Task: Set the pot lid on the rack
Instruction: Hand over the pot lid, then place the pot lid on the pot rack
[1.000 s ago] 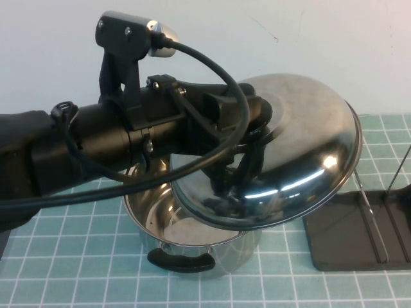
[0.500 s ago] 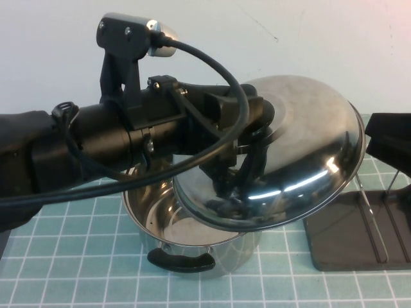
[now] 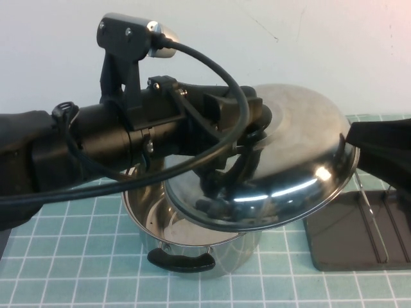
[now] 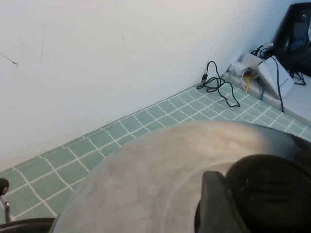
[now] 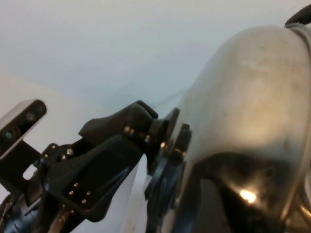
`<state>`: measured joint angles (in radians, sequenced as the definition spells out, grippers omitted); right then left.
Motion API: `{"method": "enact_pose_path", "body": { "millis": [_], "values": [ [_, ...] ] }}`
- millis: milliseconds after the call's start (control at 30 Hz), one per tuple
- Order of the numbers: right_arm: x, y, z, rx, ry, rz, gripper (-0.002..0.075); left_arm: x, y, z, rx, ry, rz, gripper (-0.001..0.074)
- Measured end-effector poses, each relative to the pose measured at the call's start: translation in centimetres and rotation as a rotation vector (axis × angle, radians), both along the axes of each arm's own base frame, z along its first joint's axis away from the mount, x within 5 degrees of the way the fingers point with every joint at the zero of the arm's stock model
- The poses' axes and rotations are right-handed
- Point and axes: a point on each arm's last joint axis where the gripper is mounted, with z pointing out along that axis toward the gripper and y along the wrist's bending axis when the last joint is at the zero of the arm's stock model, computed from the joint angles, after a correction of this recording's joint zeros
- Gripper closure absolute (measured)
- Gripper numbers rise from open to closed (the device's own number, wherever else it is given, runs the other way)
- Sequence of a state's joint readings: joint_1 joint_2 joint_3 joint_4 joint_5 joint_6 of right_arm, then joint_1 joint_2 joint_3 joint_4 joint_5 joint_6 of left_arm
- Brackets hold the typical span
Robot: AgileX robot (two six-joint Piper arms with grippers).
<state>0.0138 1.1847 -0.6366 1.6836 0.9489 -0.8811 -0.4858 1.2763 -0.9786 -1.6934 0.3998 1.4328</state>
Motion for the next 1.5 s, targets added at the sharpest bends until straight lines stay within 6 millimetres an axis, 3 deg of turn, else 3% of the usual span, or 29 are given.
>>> {"method": "enact_pose_path", "body": {
  "millis": [333, 433, 567, 800, 867, 967, 1033, 1133, 1200, 1300, 1433, 1500],
  "values": [
    [0.5, 0.8, 1.2, -0.021, -0.051, 0.013, 0.0299, 0.6, -1.5, -2.0, 0.005, 0.068, -0.122, 0.0399],
    [0.7, 0.8, 1.8, -0.035, -0.096, 0.014, 0.0363, 0.8, -1.7, -2.4, 0.005, 0.082, -0.145, 0.0399],
    [0.7, 0.9, 2.3, -0.037, -0.139, 0.026, 0.0566, 0.9, -1.9, -2.8, 0.025, 0.071, -0.161, 0.0399],
    [0.6, 1.1, 2.6, -0.04, -0.184, 0.054, 0.0591, 1.0, -2.0, -3.1, 0.082, -0.006, -0.185, 0.0391],
    [0.6, 1.2, 2.6, -0.057, -0.21, 0.064, 0.0643, 1.1, -2.0, -3.1, 0.092, -0.019, -0.181, 0.0321],
    [0.9, 1.1, 3.1, -0.127, -0.283, 0.046, 0.0652, 1.2, -1.8, -3.0, 0.101, -0.028, -0.155, 0.0185],
    [0.8, 1.0, 4.1, -0.154, -0.359, 0.041, 0.0652, 1.3, -1.6, -2.8, 0.108, -0.035, -0.125, 0.0144],
    [0.3, 0.8, 6.2, -0.206, -0.479, 0.012, 0.0652, 1.0, -0.9, -1.8, 0.113, -0.07, -0.067, 0.0143],
    [-0.4, 0.6, 7.5, -0.284, -0.56, 0.005, 0.0652, 0.7, -0.2, -0.8, 0.118, -0.106, -0.01, 0.0185],
    [-1.6, 0.2, 8.6, -0.442, -0.64, 0.011, 0.0652, 0.0, 1.2, 0.9, 0.134, -0.172, 0.096, 0.0317],
    [-3.1, -0.5, 8.7, -0.625, -0.65, 0.019, 0.0652, -1.6, 3.4, 2.9, 0.167, -0.267, 0.23, 0.0615],
    [-3.1, -0.7, 8.2, -0.661, -0.629, 0.023, 0.0652, -2.4, 4.2, 3.1, 0.167, -0.282, 0.266, 0.0684]
  ]
}}
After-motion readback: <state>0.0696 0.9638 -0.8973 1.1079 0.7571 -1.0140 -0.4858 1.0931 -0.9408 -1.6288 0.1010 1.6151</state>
